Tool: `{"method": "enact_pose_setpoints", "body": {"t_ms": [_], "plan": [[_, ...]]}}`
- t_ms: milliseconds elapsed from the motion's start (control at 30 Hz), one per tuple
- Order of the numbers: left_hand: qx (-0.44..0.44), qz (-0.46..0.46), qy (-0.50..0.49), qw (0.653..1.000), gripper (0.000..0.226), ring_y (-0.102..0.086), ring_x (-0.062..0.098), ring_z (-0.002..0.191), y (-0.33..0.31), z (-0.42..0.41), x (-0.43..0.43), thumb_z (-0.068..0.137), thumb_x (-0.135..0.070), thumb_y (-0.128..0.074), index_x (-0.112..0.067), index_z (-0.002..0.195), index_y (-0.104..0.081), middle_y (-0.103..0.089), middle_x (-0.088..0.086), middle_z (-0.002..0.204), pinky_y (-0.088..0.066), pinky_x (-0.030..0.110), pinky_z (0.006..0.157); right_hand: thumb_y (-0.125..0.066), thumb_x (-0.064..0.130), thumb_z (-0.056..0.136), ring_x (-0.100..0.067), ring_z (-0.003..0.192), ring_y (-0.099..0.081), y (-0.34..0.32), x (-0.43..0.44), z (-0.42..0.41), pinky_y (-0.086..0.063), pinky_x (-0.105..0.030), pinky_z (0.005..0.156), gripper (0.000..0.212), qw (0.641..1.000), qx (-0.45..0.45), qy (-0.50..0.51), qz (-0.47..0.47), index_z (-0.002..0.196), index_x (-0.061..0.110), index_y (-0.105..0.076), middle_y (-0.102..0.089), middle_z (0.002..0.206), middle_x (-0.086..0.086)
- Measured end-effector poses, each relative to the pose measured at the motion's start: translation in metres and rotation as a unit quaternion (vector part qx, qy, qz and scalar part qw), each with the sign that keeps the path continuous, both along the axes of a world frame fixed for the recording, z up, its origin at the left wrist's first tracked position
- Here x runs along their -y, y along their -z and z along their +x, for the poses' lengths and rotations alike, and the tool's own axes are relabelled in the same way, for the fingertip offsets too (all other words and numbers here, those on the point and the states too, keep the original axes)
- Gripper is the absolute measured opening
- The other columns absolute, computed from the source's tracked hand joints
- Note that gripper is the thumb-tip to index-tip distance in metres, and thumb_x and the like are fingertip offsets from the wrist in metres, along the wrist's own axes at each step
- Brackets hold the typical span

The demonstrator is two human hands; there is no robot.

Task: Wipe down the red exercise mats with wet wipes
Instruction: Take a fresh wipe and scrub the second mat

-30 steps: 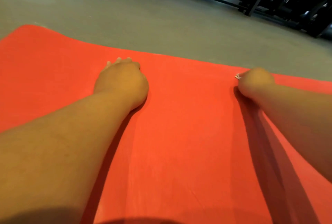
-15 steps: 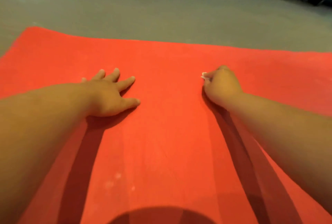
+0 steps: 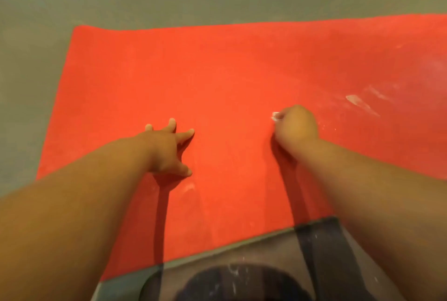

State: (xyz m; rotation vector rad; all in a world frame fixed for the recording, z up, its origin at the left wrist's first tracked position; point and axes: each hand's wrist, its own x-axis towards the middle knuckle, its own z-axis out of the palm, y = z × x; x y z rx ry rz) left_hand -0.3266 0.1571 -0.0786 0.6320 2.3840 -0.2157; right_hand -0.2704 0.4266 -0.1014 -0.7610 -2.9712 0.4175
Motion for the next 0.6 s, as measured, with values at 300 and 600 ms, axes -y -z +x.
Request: {"method": "enact_pose_setpoints", "body": {"t_ms": [300, 600], "plan": [[-0.007, 0.070, 0.014, 0.997, 0.104, -0.018, 0.016, 0.145, -0.003, 0.021, 0.046, 0.072, -0.039, -0.079, -0.026, 0.153, -0.014, -0.001, 0.000, 0.161, -0.021, 0.021, 0.110, -0.055, 0.020, 0.093, -0.025, 0.093, -0.056, 0.005, 0.102, 0.083, -0.042, -0.030, 0.082, 0.025, 0.941, -0.023, -0.314, -0.125, 0.112, 0.021, -0.070, -0.056, 0.097, -0.010], [0.017, 0.004, -0.048, 0.999, 0.130, 0.000, 0.038, 0.145, 0.002, 0.044, 0.091, 0.061, -0.053, -0.083, -0.036, 0.150, 0.010, 0.016, 0.006, 0.159, -0.017, 0.041, 0.117, -0.049, 0.008, 0.089, -0.030, 0.099, -0.055, 0.015, 0.166, 0.085, -0.045, -0.032, 0.084, 0.030, 0.946, -0.035, -0.298, -0.120, 0.113, 0.015, -0.066, -0.056, 0.104, -0.010]]}}
